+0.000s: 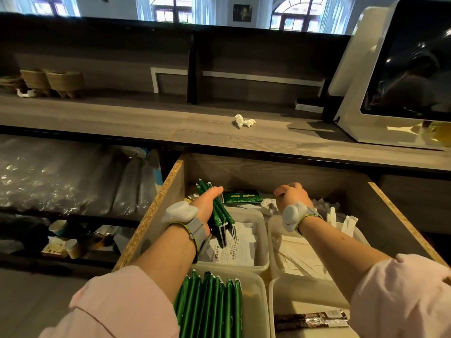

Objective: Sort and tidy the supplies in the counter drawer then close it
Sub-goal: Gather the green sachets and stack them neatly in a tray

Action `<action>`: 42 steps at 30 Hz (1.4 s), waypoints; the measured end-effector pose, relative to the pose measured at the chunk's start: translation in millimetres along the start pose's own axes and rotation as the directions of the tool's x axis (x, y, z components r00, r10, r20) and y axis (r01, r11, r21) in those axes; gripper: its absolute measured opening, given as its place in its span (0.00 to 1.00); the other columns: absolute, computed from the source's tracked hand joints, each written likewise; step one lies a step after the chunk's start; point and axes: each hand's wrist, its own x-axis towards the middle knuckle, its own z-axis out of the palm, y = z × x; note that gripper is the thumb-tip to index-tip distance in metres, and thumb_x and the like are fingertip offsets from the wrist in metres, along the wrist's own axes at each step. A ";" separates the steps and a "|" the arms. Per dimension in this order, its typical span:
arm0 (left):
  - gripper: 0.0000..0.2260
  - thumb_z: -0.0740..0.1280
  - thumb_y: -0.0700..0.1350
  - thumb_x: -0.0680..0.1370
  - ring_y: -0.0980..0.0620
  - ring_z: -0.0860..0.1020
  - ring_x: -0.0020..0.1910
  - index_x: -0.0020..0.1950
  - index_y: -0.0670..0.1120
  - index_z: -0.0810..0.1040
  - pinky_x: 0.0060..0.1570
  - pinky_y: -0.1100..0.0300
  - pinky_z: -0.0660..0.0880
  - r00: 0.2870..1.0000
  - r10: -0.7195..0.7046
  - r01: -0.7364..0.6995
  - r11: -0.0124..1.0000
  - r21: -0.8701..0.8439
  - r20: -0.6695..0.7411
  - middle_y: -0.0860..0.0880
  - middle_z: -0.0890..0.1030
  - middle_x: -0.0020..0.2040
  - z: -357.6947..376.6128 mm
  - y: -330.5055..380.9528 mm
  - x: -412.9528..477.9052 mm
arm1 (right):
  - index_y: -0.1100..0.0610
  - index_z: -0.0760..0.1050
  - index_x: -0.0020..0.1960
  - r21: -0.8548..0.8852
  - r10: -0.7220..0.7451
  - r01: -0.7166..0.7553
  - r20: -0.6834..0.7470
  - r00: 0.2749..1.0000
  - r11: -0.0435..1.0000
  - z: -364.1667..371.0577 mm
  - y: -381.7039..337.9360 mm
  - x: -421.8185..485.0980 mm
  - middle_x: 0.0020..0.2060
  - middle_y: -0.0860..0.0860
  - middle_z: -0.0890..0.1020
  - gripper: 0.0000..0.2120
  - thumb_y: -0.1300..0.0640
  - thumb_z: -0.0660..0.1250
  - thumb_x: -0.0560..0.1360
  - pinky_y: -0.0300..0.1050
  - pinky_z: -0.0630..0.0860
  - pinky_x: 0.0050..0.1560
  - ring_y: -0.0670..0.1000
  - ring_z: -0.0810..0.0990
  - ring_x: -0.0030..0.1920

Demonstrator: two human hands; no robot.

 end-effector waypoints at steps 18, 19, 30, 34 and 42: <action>0.27 0.73 0.57 0.65 0.41 0.80 0.48 0.55 0.40 0.79 0.48 0.49 0.77 0.999 -0.027 0.025 0.996 -0.084 -0.020 0.41 0.80 0.44 -6.5 0.7 15.9 | 0.57 0.63 0.74 -0.236 -0.129 0.266 0.473 0.872 0.935 80.6 -74.4 74.5 0.75 0.57 0.61 0.25 0.47 0.56 0.80 0.57 0.55 0.75 0.60 0.58 0.75; 0.26 0.72 0.57 0.66 0.40 0.80 0.48 0.56 0.40 0.79 0.48 0.49 0.77 0.999 -0.034 0.033 0.995 -0.093 -0.013 0.41 0.79 0.45 -5.7 1.0 16.6 | 0.52 0.64 0.73 -0.258 -0.145 0.304 0.493 0.858 0.917 84.7 -67.1 79.9 0.75 0.53 0.62 0.28 0.39 0.52 0.77 0.58 0.54 0.74 0.58 0.59 0.75; 0.21 0.68 0.56 0.74 0.46 0.80 0.50 0.63 0.45 0.76 0.43 0.57 0.76 0.989 0.118 -0.112 0.991 -0.072 0.085 0.45 0.81 0.55 5.3 9.8 -7.2 | 0.55 0.79 0.53 0.954 -0.131 -0.257 0.278 0.952 0.157 -19.7 -55.4 -58.4 0.44 0.54 0.81 0.11 0.66 0.61 0.78 0.39 0.79 0.34 0.51 0.79 0.41; 0.32 0.75 0.61 0.63 0.39 0.82 0.53 0.58 0.40 0.80 0.57 0.40 0.76 0.931 0.021 -0.006 0.999 -0.043 0.366 0.37 0.83 0.52 18.0 1.0 -22.8 | 0.51 0.78 0.49 0.871 -0.110 -0.337 0.397 0.911 0.358 -14.4 -53.1 -92.7 0.50 0.54 0.82 0.08 0.60 0.62 0.77 0.43 0.77 0.40 0.51 0.80 0.43; 0.18 0.64 0.59 0.75 0.47 0.80 0.41 0.41 0.46 0.83 0.47 0.51 0.76 0.890 -0.012 0.018 1.000 -0.008 0.455 0.45 0.81 0.41 36.2 -22.3 -52.5 | 0.47 0.64 0.69 0.883 -0.247 -0.249 0.365 0.898 0.399 -15.7 -48.8 -147.6 0.57 0.53 0.78 0.25 0.51 0.68 0.75 0.54 0.77 0.58 0.55 0.79 0.56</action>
